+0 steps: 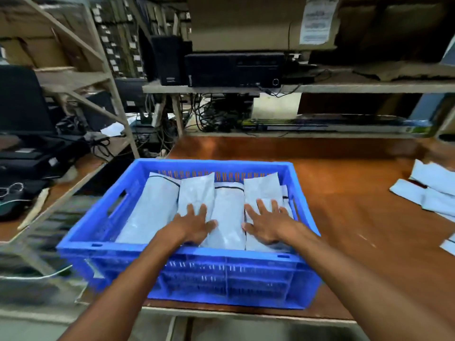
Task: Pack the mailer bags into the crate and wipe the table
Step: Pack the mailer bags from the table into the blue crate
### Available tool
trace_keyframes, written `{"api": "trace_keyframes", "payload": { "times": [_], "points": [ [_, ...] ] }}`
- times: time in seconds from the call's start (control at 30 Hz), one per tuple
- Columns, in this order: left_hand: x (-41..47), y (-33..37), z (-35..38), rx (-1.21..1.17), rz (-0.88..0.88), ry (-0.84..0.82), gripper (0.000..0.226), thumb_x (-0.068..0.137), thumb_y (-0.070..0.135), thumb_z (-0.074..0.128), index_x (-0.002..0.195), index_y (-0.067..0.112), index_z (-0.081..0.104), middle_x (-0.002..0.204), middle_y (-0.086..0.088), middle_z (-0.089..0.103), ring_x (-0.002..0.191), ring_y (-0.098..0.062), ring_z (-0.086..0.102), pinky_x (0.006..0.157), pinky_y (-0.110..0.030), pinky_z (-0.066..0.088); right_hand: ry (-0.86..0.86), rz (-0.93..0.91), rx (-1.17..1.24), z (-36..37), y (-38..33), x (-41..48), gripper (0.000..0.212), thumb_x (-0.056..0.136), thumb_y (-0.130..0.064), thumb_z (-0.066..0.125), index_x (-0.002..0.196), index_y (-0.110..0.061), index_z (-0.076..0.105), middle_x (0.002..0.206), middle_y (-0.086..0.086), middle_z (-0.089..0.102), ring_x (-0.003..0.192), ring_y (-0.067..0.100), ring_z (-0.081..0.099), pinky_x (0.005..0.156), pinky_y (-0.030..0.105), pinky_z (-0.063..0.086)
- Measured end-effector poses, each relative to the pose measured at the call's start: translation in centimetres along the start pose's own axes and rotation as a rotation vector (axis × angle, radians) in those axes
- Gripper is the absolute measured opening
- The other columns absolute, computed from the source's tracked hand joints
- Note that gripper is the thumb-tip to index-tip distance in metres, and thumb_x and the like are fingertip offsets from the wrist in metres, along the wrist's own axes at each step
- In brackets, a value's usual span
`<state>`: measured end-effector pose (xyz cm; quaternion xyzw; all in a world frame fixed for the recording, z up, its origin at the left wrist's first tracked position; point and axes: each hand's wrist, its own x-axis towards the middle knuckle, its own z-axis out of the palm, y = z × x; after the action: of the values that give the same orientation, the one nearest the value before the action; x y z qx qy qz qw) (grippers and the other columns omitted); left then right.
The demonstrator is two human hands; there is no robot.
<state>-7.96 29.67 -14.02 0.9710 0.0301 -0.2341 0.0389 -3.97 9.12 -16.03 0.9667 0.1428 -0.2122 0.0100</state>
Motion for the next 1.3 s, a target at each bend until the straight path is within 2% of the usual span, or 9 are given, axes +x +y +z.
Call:
{"api": "trace_keyframes", "payload": {
  "times": [0.13,0.23,0.3,0.4,0.53,0.73,0.93,1.07,1.3],
  "points": [
    [0.4,-0.6,-0.1,0.027,0.043,-0.021,0.058,0.103,0.015,0.017,0.157,0.029,0.001,0.162,-0.014,-0.02,0.147,-0.043,-0.015,0.118,-0.059,0.007,-0.002,0.008,0.012,-0.3,-0.4,-0.1,0.067,0.099,-0.06,0.019,0.155,-0.033,-0.005,0.164,0.003,-0.015,0.147,0.043,-0.013,0.117,0.059,0.0],
    [1.1,-1.3,0.0,-0.024,-0.044,0.068,0.058,0.104,0.04,0.027,0.157,0.033,0.003,0.164,-0.012,-0.012,0.148,-0.046,-0.005,0.117,-0.062,0.011,0.084,-0.016,0.077,-1.1,0.0,-0.5,0.06,0.101,-0.055,0.022,0.154,-0.028,0.015,0.164,0.006,0.006,0.147,0.045,0.005,0.116,0.058,0.012],
    [1.3,-0.7,-0.5,-0.035,-0.031,0.261,0.066,0.099,0.059,0.024,0.156,0.031,0.008,0.164,-0.011,0.0,0.148,-0.042,0.005,0.118,-0.057,0.015,0.308,-0.077,0.127,-2.7,1.1,-1.7,0.053,0.102,-0.049,0.031,0.145,-0.02,0.039,0.156,0.009,0.031,0.141,0.04,0.027,0.113,0.052,0.026],
    [0.4,3.6,-1.8,-0.135,0.231,0.65,0.062,0.098,0.059,0.031,0.149,0.023,0.031,0.156,-0.01,0.033,0.142,-0.033,0.028,0.114,-0.05,0.027,0.76,-0.171,0.281,-5.5,4.9,-4.2,0.036,0.096,-0.03,0.052,0.127,-0.014,0.06,0.132,0.006,0.061,0.123,0.027,0.054,0.101,0.036,0.041],
    [-1.4,14.3,-2.6,-0.3,0.573,0.764,0.053,0.096,0.05,0.046,0.141,0.02,0.044,0.139,-0.005,0.049,0.127,-0.029,0.044,0.106,-0.046,0.037,0.984,-0.064,0.401,-6.6,14.0,-7.3,0.025,0.088,-0.027,0.054,0.108,-0.022,0.068,0.108,0.0,0.072,0.1,0.022,0.065,0.089,0.036,0.051],
    [-0.6,35.1,3.0,-0.137,0.763,0.522,0.049,0.094,0.049,0.05,0.136,0.025,0.045,0.133,-0.005,0.053,0.123,-0.03,0.05,0.103,-0.044,0.041,0.884,0.338,0.472,1.8,32.9,-11.9,0.019,0.089,-0.022,0.056,0.094,-0.017,0.073,0.091,0.007,0.073,0.084,0.027,0.066,0.073,0.036,0.053],
    [5.0,51.6,9.2,-0.094,0.843,0.202,0.052,0.093,0.046,0.053,0.14,0.026,0.045,0.142,-0.005,0.05,0.132,-0.03,0.044,0.111,-0.045,0.035,0.616,0.62,0.56,11.5,49.1,-14.1,0.03,0.089,-0.018,0.062,0.117,-0.008,0.067,0.119,0.016,0.068,0.11,0.035,0.063,0.095,0.036,0.047],
    [12.4,61.3,8.5,0.027,0.822,0.197,0.046,0.092,0.041,0.051,0.133,0.019,0.051,0.136,-0.011,0.053,0.126,-0.035,0.049,0.103,-0.046,0.042,0.534,0.636,0.481,14.1,55.9,-11.6,0.063,0.084,-0.048,0.044,0.137,-0.015,0.051,0.14,0.013,0.055,0.123,0.034,0.053,0.104,0.042,0.043],
    [22.1,71.7,6.6,0.253,0.839,0.19,0.067,0.101,0.05,0.036,0.157,0.033,0.003,0.166,0.0,-0.004,0.152,-0.029,-0.004,0.12,-0.055,0.005,0.457,0.649,0.279,17.7,57.1,-7.4,0.066,0.093,-0.07,0.009,0.154,-0.043,0.007,0.165,0.005,0.005,0.149,0.037,-0.003,0.117,0.056,-0.003]
  ]
}}
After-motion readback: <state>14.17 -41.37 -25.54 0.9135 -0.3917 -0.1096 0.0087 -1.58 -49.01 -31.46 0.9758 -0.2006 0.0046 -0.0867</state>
